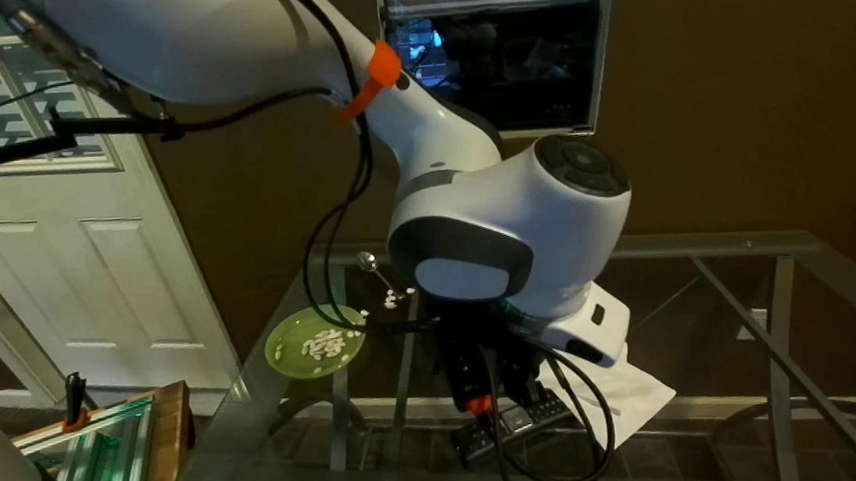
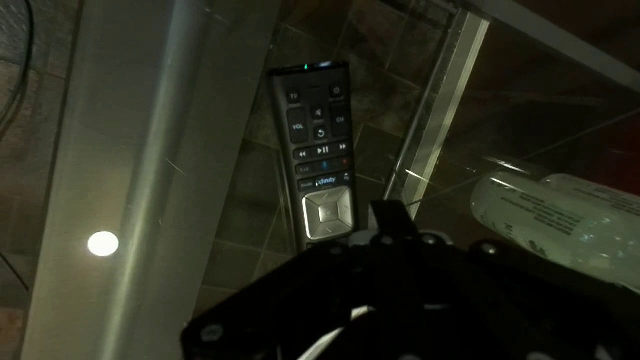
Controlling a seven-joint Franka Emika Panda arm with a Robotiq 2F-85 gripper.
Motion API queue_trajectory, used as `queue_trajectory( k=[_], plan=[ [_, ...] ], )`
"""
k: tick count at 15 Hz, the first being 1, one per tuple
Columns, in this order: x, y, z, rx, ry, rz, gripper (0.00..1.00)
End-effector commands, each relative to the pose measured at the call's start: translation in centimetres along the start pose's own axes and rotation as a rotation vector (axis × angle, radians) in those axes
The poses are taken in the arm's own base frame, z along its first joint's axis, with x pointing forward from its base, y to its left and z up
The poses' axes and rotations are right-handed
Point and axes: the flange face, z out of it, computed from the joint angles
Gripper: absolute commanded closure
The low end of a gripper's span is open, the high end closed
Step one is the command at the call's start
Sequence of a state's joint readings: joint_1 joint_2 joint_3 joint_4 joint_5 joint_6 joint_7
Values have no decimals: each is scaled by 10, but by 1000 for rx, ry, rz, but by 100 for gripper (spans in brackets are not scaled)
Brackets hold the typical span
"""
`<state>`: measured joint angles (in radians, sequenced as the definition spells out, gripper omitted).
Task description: Press the button on the remote
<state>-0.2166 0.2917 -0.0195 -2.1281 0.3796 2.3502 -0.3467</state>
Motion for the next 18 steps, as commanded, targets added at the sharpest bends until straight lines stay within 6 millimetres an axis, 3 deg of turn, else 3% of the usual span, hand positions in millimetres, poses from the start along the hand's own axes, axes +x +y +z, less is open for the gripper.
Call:
queue_trajectory(
  k=[1, 2, 3, 4, 6, 10, 14, 15, 18],
  plan=[
    [-15, -4, -1, -62, 12, 3, 99],
    [-16, -5, 0, -70, 13, -1, 99],
    [-17, -6, 1, -79, 20, -2, 73],
    [-19, -7, 2, -84, 20, -6, 73],
    [-22, -9, 3, -108, 42, -16, 61],
    [-32, -13, 4, -172, 123, -71, 34],
    [-56, -14, 16, -238, 181, -92, 6],
    [-66, -13, 24, -254, 168, -90, 1],
    [-97, -6, 53, -308, 135, -99, 0]
  ],
)
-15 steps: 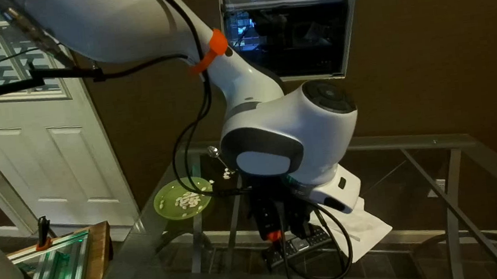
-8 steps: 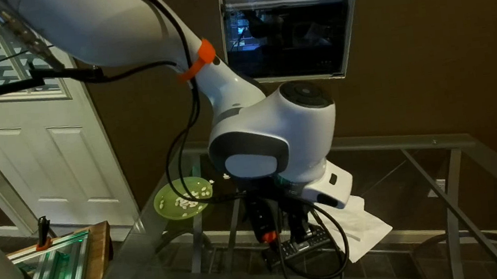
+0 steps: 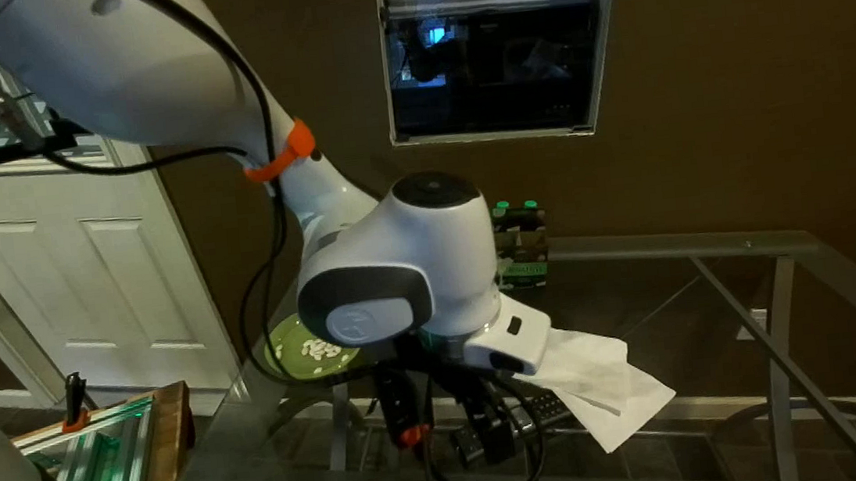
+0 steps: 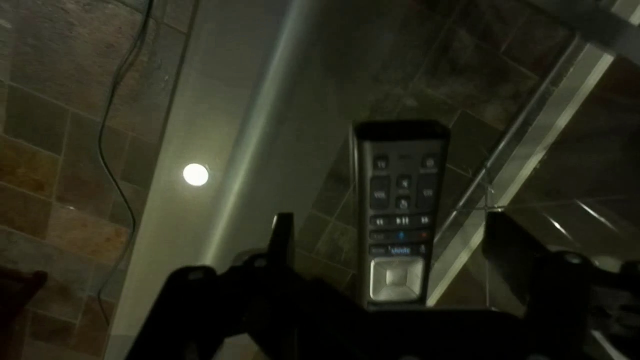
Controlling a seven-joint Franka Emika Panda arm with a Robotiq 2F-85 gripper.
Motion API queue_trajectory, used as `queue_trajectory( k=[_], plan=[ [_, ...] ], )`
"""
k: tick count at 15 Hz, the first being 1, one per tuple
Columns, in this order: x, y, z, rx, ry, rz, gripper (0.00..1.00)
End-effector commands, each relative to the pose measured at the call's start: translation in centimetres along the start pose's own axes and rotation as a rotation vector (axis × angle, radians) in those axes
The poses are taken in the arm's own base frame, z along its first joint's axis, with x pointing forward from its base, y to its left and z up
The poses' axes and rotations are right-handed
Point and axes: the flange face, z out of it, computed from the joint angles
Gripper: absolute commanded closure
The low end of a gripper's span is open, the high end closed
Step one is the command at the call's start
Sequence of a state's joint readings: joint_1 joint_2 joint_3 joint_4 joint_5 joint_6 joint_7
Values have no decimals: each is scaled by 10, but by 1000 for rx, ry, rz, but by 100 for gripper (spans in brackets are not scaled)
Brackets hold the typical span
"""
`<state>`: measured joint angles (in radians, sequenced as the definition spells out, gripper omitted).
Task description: Press the button on the remote
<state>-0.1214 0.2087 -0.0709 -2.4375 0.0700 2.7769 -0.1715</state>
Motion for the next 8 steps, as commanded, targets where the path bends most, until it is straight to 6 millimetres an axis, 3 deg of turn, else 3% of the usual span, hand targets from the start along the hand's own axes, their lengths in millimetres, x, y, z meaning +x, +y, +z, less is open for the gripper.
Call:
queue_trajectory(
  k=[1, 2, 3, 8],
  plan=[
    [-44, -6, 15, -55, -11, 1, 0],
    [-24, -3, 14, -33, -18, -3, 0],
    [-31, -4, 19, -35, -29, -2, 0],
    [-25, -4, 15, -36, -16, -3, 0]
  ],
)
